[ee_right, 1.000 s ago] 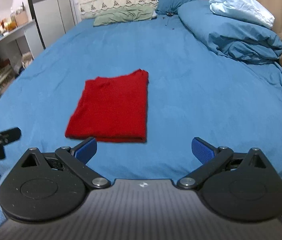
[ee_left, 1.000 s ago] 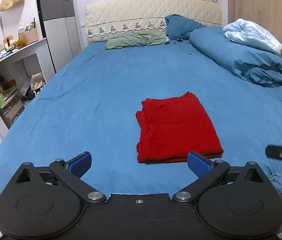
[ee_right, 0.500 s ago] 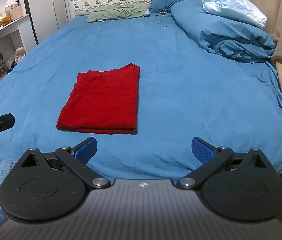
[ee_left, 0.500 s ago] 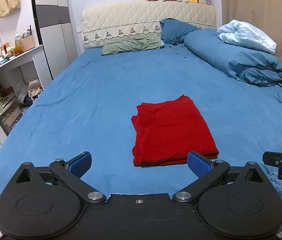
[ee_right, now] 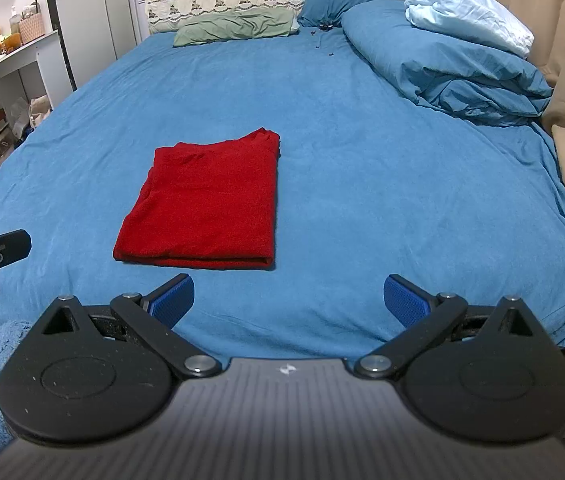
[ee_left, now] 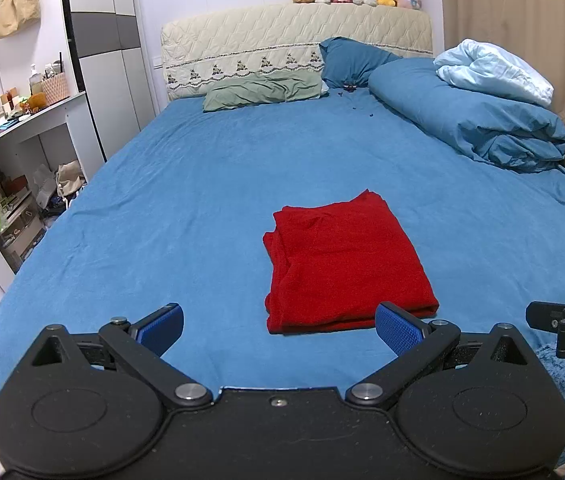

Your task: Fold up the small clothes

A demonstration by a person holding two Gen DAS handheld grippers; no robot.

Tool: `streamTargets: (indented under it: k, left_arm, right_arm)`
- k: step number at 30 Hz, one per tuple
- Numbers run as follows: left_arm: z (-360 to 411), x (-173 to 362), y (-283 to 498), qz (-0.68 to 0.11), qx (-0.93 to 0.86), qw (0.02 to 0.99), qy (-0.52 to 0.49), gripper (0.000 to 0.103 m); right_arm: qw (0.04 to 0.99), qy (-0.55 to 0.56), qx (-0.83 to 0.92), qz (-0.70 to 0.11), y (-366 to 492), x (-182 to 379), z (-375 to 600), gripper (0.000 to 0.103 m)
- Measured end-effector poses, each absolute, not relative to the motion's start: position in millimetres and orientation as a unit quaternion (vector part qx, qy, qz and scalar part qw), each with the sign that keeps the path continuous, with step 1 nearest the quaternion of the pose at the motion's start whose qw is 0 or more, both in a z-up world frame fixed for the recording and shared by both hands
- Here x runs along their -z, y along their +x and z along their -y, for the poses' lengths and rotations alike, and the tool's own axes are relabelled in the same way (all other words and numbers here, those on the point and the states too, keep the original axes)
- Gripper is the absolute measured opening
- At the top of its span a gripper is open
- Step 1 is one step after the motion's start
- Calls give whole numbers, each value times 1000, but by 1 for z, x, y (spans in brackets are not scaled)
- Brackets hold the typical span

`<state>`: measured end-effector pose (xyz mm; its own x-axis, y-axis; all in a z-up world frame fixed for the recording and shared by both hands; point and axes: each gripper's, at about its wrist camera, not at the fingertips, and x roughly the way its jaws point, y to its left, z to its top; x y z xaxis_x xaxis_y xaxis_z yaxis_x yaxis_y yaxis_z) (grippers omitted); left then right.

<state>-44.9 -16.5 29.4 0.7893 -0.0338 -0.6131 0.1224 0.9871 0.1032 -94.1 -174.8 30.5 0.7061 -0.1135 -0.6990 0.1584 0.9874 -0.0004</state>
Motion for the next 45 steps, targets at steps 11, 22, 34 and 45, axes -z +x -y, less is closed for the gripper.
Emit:
streamTargets:
  k: [11,22,34,45]
  left_arm:
    - [10,-30,-45,-320,45,944,67,103]
    - [5,-30,-42,-324,48,943,61,103]
    - [4,-30,-41,-325,47,943,55,103]
    - [2,-30,-47,-308,45,949,53,103]
  right_arm:
    - [922,28,73,-380,-93,-33,171,103]
    - [921,27,75,-382,-92,-33,169,103]
    - [921,25,75,-383,-91,-33,167,103]
    - [921,27,69,-382,-90,-31,164,103]
